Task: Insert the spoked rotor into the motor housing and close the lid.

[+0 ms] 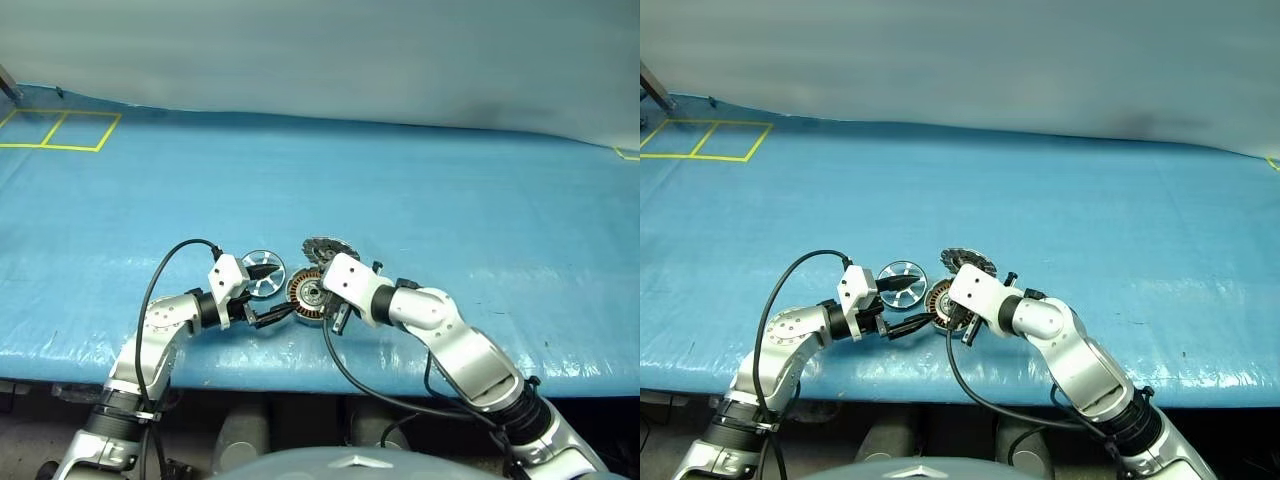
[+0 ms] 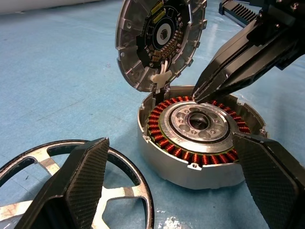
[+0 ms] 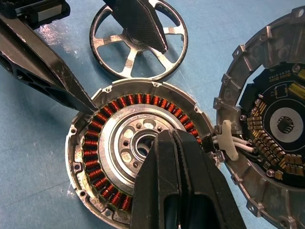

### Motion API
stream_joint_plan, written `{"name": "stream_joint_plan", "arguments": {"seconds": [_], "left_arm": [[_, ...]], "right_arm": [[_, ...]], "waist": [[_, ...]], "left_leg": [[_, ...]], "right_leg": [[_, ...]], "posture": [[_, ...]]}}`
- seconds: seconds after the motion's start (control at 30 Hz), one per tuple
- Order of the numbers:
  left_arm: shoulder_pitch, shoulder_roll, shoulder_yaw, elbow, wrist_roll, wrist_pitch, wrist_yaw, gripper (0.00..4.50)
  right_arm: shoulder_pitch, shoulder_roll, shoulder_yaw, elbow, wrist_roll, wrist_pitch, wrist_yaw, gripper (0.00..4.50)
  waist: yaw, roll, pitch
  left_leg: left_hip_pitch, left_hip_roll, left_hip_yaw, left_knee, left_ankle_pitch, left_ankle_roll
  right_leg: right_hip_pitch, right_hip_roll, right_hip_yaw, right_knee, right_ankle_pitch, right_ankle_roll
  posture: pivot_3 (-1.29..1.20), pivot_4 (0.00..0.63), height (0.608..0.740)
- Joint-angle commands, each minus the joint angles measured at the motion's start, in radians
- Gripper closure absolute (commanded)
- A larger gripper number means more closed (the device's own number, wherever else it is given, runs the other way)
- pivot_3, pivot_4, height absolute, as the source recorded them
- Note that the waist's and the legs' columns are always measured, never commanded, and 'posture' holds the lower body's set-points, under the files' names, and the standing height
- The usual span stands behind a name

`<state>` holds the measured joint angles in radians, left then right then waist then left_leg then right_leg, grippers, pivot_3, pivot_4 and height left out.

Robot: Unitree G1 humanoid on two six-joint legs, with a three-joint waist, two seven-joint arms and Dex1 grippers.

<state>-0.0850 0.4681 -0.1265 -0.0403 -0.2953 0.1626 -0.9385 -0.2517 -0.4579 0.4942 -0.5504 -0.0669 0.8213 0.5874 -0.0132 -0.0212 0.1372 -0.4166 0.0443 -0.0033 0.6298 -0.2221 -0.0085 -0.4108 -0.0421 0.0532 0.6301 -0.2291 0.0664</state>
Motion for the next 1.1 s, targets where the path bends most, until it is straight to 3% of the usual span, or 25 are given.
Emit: {"name": "stream_joint_plan", "arguments": {"seconds": [0.03, 0.6, 0.8, 1.1], "left_arm": [[-0.001, -0.006, 0.002, -0.011, -0.006, -0.012, -0.002, 0.00], [0.003, -0.005, 0.005, -0.011, -0.003, -0.014, 0.001, 0.00], [0.003, -0.004, 0.005, -0.009, -0.002, -0.016, -0.001, 0.00], [-0.001, -0.002, 0.004, -0.007, -0.002, -0.015, -0.005, 0.00]], "right_arm": [[-0.014, 0.009, 0.000, -0.021, 0.004, 0.001, -0.005, 4.45], [0.010, 0.038, 0.025, 0.103, 0.003, -0.036, -0.006, 4.45], [0.036, 0.093, -0.042, 0.112, 0.075, -0.036, -0.004, 4.45], [0.019, 0.091, -0.065, 0.047, 0.107, -0.032, -0.007, 4.45]], "waist": [[0.000, 0.000, 0.000], [-0.001, 0.000, 0.000], [-0.002, 0.000, 0.000], [-0.007, 0.001, 0.000]], "left_leg": [[0.000, 0.000, 0.000, 0.000, 0.000, 0.000], [0.002, 0.000, 0.000, 0.005, 0.000, 0.000], [0.002, 0.001, -0.001, 0.012, 0.000, 0.000], [0.001, 0.002, -0.001, 0.015, 0.000, 0.000]], "right_leg": [[0.000, 0.000, 0.000, 0.000, 0.000, -0.001], [0.000, 0.001, 0.001, 0.008, 0.000, -0.001], [0.001, 0.002, 0.001, 0.014, -0.002, 0.001], [0.001, 0.002, 0.001, 0.015, -0.002, 0.002]], "posture": [[0.00, 0.150, 0.740], [0.00, 0.150, 0.740], [0.00, 0.150, 0.740], [0.00, 0.150, 0.740]]}}
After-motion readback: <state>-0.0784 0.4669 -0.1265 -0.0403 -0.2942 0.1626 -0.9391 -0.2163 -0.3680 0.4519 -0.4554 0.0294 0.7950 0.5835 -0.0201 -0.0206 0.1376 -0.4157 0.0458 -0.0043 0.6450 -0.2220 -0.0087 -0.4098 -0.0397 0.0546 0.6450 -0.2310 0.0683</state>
